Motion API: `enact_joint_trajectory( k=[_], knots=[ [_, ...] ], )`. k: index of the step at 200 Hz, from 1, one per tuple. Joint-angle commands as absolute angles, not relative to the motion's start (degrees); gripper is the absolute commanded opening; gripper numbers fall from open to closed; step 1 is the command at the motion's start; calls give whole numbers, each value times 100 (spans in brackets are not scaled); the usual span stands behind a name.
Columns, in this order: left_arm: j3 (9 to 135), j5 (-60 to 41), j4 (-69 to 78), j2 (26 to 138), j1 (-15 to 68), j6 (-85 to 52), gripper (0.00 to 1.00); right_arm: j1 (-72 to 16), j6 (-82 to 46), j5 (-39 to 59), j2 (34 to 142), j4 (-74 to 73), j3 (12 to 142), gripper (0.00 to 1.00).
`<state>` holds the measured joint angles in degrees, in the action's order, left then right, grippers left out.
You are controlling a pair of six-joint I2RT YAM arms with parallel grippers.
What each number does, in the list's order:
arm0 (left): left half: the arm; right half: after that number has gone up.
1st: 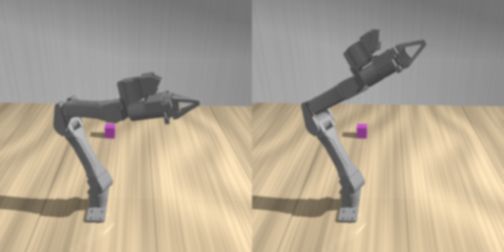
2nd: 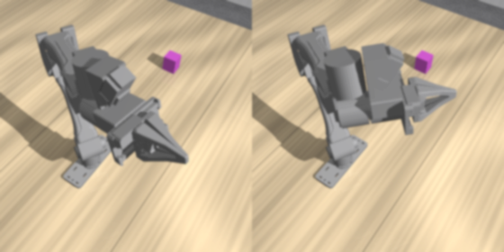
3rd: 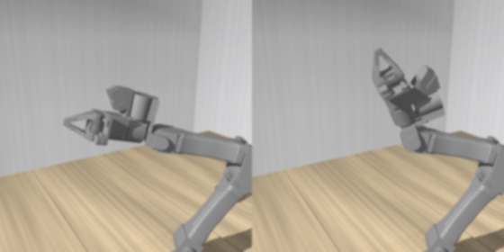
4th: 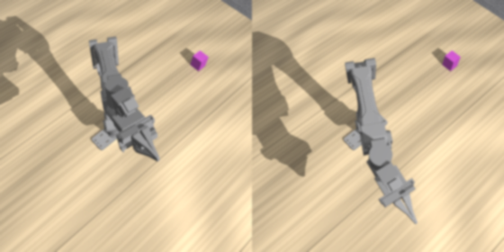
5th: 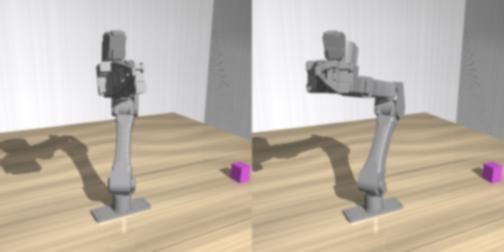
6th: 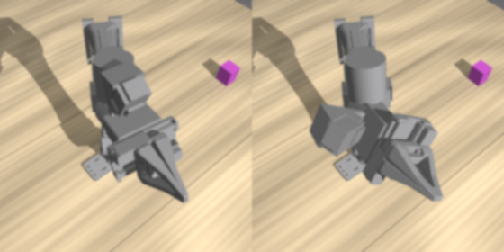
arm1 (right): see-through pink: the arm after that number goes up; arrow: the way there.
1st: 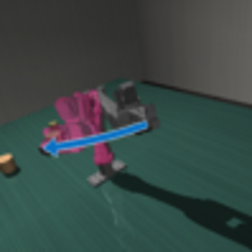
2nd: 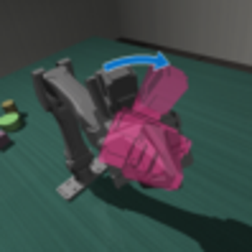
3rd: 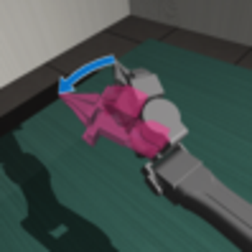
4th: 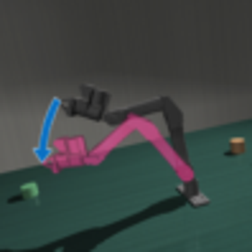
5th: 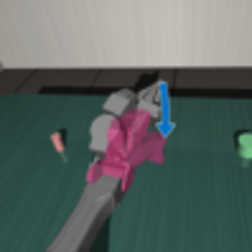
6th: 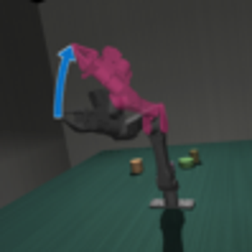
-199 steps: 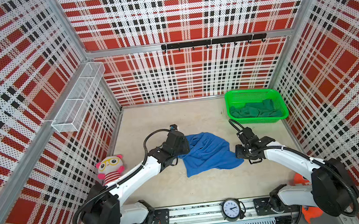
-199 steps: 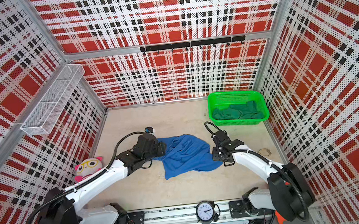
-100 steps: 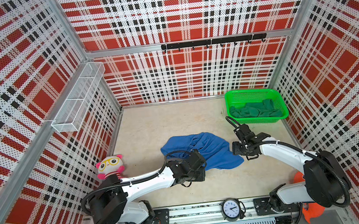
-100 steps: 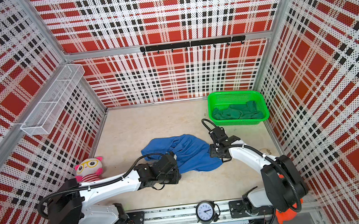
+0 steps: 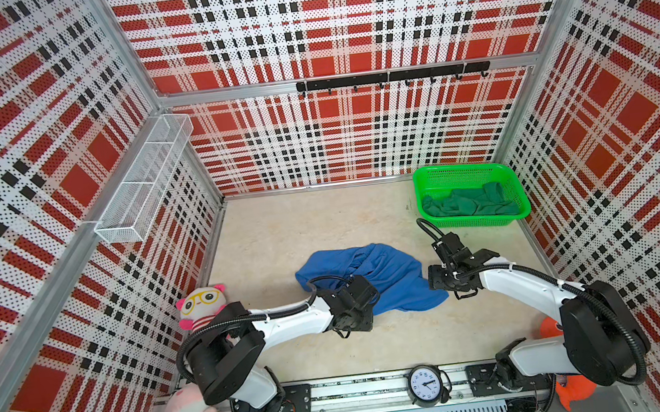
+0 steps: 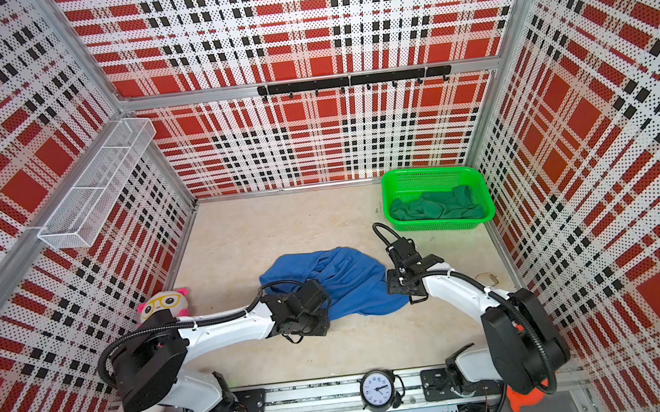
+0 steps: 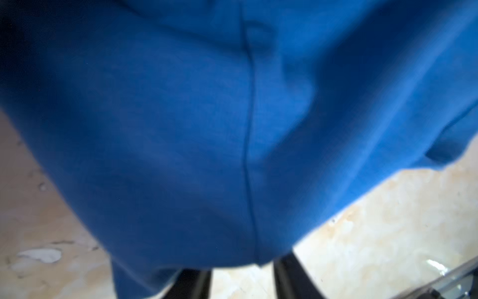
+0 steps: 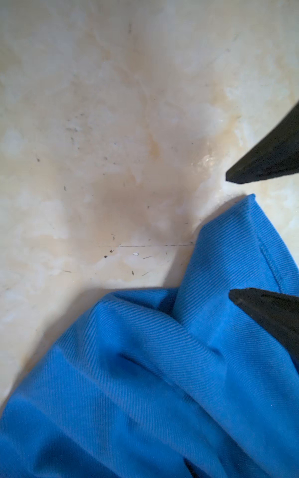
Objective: Fold and stack the tank tops
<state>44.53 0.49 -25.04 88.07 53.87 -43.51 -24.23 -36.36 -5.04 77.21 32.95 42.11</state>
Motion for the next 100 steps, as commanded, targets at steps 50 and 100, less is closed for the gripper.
enact_joint_trajectory(
  k=[50, 100],
  knots=[
    [4912, 242, -2468, 9091, 5046, -3811, 8, -2391, -3683, -408, 7522, 3137, 4105, 69],
    [5295, 317, -2769, 8887, 4992, -3701, 0, -2390, -3626, -363, 7484, 3161, 4100, 69]
  ],
)
